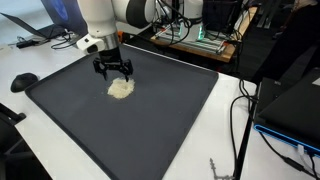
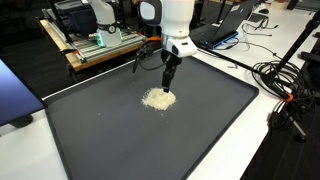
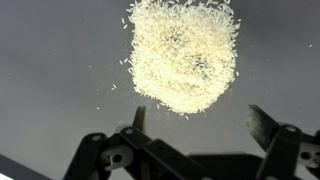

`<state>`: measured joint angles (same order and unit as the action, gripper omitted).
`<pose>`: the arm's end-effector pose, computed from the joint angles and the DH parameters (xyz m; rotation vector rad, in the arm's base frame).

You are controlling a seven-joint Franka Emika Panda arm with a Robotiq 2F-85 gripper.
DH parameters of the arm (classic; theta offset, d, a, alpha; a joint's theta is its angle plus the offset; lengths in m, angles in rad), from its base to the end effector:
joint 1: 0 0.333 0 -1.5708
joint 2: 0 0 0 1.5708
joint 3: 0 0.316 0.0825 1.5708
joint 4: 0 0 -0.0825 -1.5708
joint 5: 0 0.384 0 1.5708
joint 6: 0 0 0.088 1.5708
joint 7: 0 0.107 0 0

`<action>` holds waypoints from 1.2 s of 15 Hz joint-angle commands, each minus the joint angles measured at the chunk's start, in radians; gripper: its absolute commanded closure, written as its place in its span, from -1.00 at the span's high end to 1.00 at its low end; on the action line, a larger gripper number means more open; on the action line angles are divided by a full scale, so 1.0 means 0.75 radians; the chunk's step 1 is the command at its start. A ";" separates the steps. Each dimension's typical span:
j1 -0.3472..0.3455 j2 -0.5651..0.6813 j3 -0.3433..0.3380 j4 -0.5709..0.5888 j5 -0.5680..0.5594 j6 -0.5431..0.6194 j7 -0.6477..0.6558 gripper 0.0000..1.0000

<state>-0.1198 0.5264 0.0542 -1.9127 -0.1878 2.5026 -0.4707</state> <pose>0.6344 -0.0421 0.2242 2.9254 0.8161 0.0599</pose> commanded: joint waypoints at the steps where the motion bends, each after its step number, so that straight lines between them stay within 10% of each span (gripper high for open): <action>1: -0.065 -0.056 0.028 -0.155 -0.005 0.132 -0.174 1.00; 13: -0.162 -0.219 0.065 -0.464 0.016 0.254 -0.785 1.00; 18: -0.088 -0.154 0.001 -0.402 -0.019 0.236 -0.689 1.00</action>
<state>-0.1959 0.4118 0.0644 -2.2148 -0.2112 2.6813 -0.9813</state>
